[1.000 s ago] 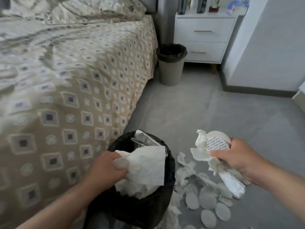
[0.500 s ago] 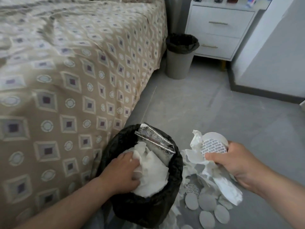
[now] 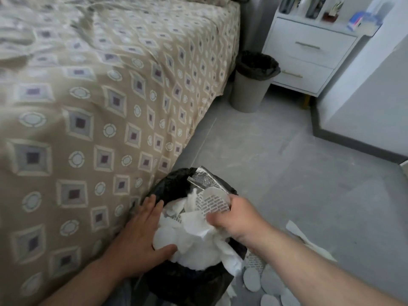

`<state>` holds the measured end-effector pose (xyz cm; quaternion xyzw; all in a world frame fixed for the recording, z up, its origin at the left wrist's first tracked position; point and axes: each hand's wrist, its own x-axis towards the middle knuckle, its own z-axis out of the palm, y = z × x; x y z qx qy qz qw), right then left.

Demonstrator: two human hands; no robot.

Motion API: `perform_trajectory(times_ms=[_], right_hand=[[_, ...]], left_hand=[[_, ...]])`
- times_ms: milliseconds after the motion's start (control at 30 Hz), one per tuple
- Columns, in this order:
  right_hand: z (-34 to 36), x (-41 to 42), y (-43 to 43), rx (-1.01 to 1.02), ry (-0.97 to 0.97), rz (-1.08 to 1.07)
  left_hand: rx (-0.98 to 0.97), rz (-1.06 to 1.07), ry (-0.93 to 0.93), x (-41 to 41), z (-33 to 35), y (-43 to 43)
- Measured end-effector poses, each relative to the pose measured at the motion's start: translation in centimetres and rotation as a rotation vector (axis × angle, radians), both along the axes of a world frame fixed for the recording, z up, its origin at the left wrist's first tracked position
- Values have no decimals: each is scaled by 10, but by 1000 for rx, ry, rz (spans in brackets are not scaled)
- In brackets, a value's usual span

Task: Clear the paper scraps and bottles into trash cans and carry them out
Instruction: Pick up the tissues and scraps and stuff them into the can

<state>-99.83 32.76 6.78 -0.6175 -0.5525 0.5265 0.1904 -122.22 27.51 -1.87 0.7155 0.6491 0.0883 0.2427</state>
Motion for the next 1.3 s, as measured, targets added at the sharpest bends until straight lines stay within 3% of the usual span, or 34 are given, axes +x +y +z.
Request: perform_trajectory(times_ms=[133,267,333,400,633,767,900,1000,1167,1300], right_hand=[[-27,-29,20,97,-107,155],[-33,-30,16,294,-479,266],[-33,-25,8,404,-549,385],[-40,-23,3,347,-585,525],[-78,-27,2,110,-598,621],[-47,-13,-10,268,-619,638],[5,53,-39,491,-464,549],[9,122,-66,472,-507,436],[-47,228,-102,113,-680,276],[-95,281,-113,-88,-748,246]], left_hand=[[7,-9,-44,-5,-3,-1],[1,-21,-27,-7,0,-3],[-4,-24,-16,-7,0,-3],[2,-33,-16,-6,2,-3],[18,-66,0,-5,2,-3],[201,-145,-84,8,34,-2],[444,-467,-187,60,94,-4],[333,-641,-213,105,120,-10],[151,-938,44,160,78,-44],[-200,-717,233,179,0,-76]])
